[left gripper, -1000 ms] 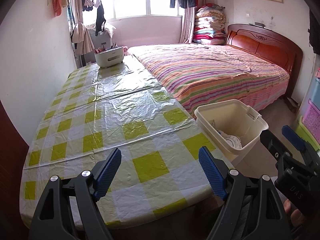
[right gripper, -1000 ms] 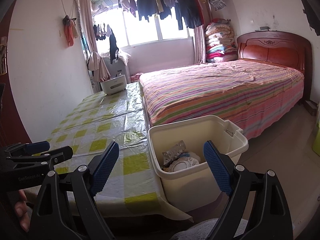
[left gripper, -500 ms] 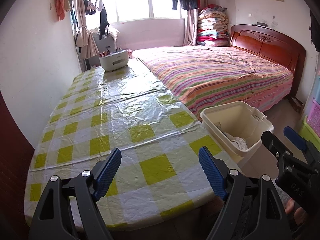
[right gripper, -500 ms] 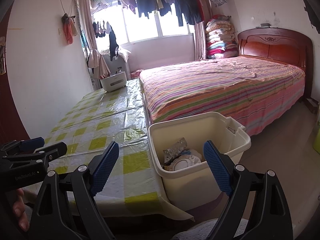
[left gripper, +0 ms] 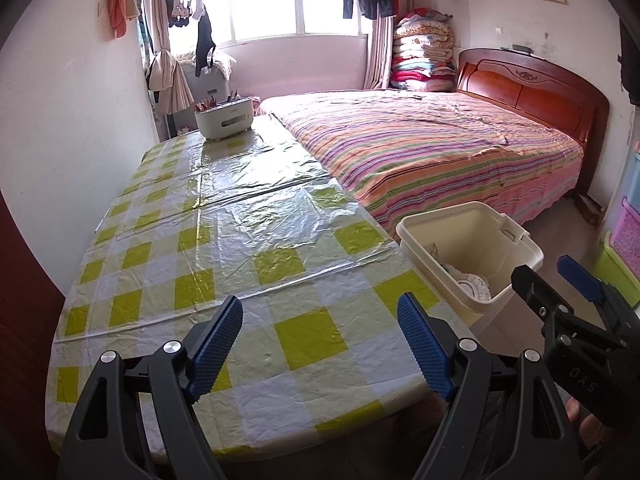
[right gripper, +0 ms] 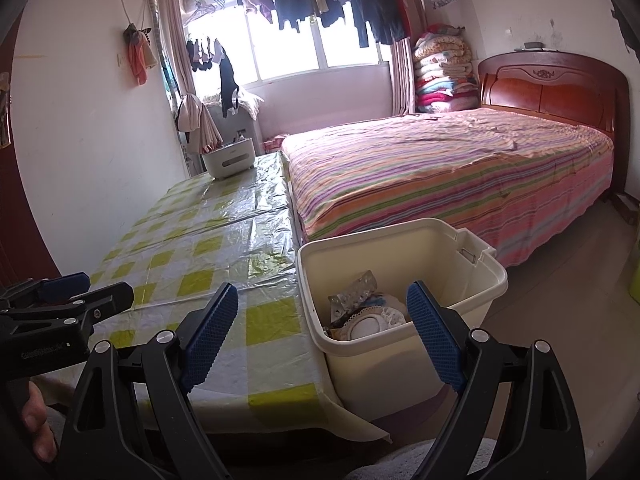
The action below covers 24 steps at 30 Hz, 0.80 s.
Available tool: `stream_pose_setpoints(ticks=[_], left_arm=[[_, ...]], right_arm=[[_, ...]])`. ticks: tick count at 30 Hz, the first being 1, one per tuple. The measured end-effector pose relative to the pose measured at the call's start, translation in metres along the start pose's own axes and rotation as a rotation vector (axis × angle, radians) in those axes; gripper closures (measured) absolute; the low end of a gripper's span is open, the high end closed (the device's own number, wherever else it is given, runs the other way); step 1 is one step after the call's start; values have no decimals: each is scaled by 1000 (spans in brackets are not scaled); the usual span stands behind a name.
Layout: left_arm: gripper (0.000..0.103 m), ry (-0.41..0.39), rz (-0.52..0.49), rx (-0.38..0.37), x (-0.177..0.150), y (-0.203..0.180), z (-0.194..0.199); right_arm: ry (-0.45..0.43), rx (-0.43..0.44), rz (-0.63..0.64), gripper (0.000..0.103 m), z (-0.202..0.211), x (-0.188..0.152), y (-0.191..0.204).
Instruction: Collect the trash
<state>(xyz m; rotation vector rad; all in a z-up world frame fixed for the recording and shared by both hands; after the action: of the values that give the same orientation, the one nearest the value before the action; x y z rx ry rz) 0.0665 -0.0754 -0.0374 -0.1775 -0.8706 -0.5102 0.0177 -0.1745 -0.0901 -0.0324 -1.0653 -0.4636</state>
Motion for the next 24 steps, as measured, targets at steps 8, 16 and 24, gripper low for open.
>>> stream_pose_setpoints(ticks=[8,16,24], left_arm=[[25,-7,-32,18,3,-9,-2],[14,-15,-38,17,7,-11,-1],[12,-39,-72,36,10,-20,6]], right_arm=[[9,-3,-11,18,-5,-1,-5],[17,-5,-22,18,-6,-3,-8],[18,-7,-28,18,-6,-3,-9]])
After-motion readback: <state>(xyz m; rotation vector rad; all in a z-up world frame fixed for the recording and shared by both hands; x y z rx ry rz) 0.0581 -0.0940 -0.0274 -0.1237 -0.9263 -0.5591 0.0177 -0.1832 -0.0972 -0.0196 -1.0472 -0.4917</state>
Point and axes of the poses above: each gripper's, at about its wrist camera, not at the fingertips, and z roughly against the way its jaws point, y to its left, x to its top, the point moved 5 cm from there along -z, roughly the way its jaws point, and after that the axes turned 1 degree about y, right-handed, at the moved point
